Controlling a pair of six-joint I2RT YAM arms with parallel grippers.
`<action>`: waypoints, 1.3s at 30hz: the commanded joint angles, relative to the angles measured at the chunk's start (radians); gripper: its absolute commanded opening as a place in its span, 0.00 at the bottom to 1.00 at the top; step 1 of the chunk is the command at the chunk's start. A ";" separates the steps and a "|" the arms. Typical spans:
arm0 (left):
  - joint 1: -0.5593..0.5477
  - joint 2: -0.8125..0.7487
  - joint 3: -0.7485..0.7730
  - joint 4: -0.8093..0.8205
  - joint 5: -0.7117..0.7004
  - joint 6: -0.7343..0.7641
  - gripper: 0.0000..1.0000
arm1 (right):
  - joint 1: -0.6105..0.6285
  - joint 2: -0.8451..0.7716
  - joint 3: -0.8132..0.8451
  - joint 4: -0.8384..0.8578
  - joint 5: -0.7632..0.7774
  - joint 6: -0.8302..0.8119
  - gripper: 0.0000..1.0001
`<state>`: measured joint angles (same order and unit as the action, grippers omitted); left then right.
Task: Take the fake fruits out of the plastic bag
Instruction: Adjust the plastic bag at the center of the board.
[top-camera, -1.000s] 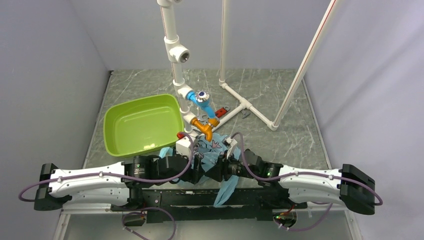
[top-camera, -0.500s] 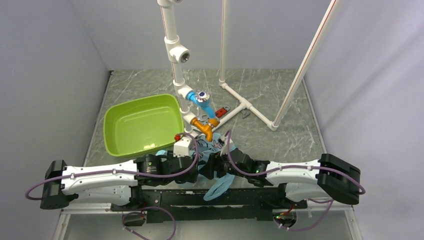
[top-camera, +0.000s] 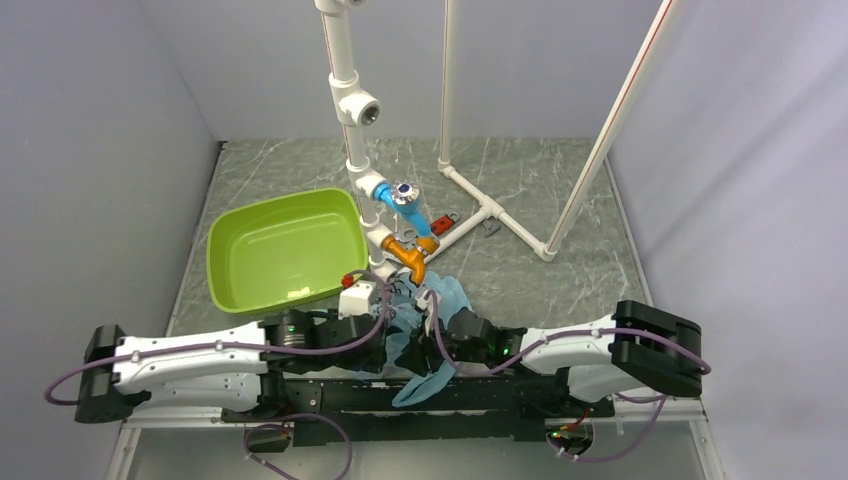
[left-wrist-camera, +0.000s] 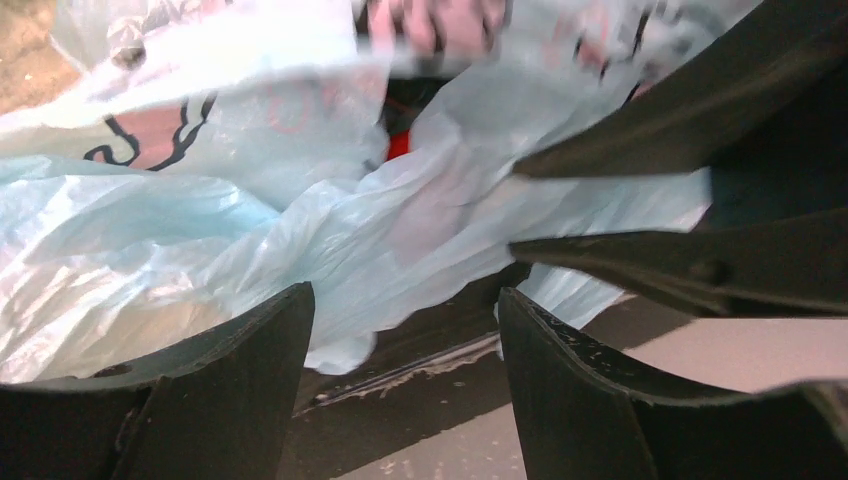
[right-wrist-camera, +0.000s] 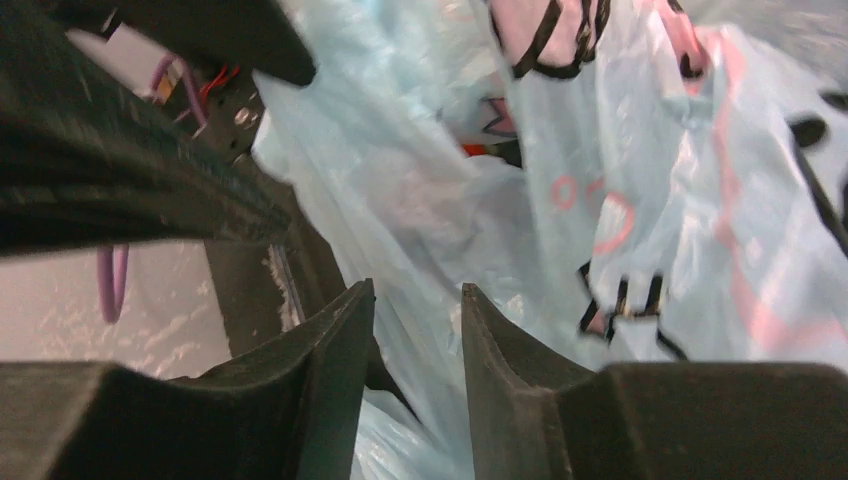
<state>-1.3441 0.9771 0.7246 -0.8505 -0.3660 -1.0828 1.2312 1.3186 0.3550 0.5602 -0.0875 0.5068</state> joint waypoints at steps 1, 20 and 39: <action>0.035 -0.137 -0.024 0.101 0.001 -0.012 0.73 | 0.069 -0.015 0.001 0.138 -0.020 -0.116 0.29; 0.099 0.066 0.069 -0.063 0.054 0.074 0.84 | 0.128 -0.005 -0.059 0.192 0.164 0.217 0.27; 0.074 0.063 -0.109 0.101 0.207 0.068 0.37 | 0.052 -0.058 0.007 -0.232 0.519 0.369 0.71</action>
<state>-1.2648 1.0527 0.6640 -0.8501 -0.2199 -1.0138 1.2934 1.2469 0.3172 0.4637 0.2806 0.7849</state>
